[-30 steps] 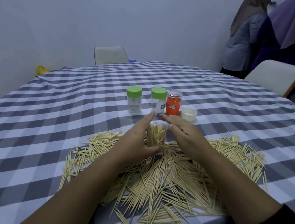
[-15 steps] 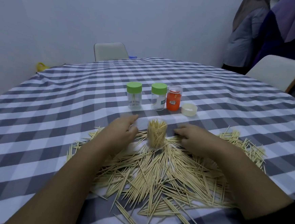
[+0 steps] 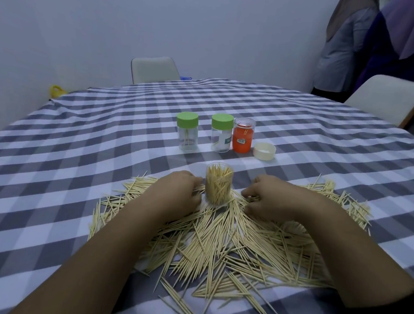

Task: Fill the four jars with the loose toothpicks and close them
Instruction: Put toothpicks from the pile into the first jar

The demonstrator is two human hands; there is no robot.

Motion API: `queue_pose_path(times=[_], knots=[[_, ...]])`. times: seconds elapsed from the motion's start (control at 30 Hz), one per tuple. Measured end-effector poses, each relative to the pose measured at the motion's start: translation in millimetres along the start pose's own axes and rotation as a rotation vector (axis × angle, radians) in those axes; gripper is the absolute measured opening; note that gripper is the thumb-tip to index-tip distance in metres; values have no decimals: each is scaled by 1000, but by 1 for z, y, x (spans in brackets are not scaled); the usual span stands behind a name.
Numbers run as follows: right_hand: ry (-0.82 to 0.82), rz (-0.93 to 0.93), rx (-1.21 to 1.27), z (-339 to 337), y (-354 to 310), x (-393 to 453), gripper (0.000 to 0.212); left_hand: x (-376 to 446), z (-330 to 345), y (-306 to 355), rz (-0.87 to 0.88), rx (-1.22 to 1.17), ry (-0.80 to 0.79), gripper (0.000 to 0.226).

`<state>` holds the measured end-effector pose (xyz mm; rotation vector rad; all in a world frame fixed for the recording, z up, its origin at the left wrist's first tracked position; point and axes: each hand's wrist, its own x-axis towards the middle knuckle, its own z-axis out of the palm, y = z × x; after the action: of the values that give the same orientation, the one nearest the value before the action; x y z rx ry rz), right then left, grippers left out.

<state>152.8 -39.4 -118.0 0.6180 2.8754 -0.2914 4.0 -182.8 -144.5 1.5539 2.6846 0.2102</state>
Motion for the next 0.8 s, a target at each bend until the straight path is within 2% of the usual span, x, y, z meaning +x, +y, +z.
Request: queue_pose_path(times=[0.13, 0.27, 0.43, 0.53, 0.67, 0.8], knots=[[71, 15, -22, 5, -1, 7, 24, -1, -1, 4, -13, -30, 10, 38], [99, 83, -144, 12, 1, 17, 19, -8, -4, 11, -14, -117, -3, 54], [206, 89, -173, 15, -5, 16, 17, -8, -5, 12, -63, -23, 1, 37], [235, 159, -144, 13, -9, 15, 14, -6, -4, 12, -87, 52, 19, 30], [219, 239, 65, 5, -9, 17, 16, -1, -1, 15, -135, 134, 29, 32], [429, 185, 424, 5, -4, 15, 18, 4, 5, 16, -165, 219, 69, 27]])
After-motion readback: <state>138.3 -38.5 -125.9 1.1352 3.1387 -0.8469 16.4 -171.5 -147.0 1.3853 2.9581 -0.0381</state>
